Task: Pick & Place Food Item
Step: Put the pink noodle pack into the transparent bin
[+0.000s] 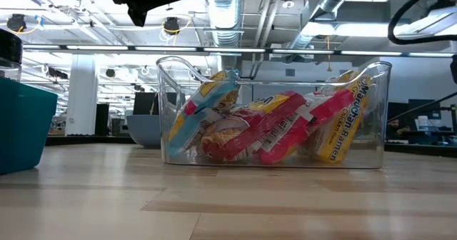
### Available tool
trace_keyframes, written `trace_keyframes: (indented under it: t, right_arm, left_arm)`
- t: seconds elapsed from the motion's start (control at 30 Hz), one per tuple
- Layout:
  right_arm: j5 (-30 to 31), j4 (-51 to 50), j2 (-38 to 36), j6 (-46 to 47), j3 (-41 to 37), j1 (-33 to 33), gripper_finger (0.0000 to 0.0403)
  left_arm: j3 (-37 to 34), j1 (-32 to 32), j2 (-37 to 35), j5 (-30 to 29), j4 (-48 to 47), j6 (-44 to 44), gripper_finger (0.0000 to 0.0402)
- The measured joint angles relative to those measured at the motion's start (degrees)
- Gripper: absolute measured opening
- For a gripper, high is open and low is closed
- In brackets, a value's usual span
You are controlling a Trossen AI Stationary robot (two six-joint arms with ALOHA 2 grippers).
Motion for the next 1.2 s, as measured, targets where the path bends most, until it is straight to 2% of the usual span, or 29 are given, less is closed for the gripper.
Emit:
trace_keyframes:
  t: [0.37,0.47,0.9,1.2]
  right_arm:
    - [-0.6,2.4,4.1,-0.9,0.0,0.9,0.0158]
    - [-0.6,2.4,4.2,-0.8,0.0,1.2,0.0138]
    - [-0.6,2.3,4.0,-1.1,0.0,1.2,0.0007]
    - [0.6,2.0,4.0,-3.1,0.0,0.8,0.0001]
  left_arm:
    - [0.0,0.0,0.0,0.0,0.0,0.0,0.0104]
    - [0.0,0.0,0.0,0.0,0.0,0.0,0.0104]
    - [0.0,0.0,0.0,0.0,0.0,0.0,0.0104]
    - [0.0,0.0,0.0,0.0,0.0,0.0,0.0104]
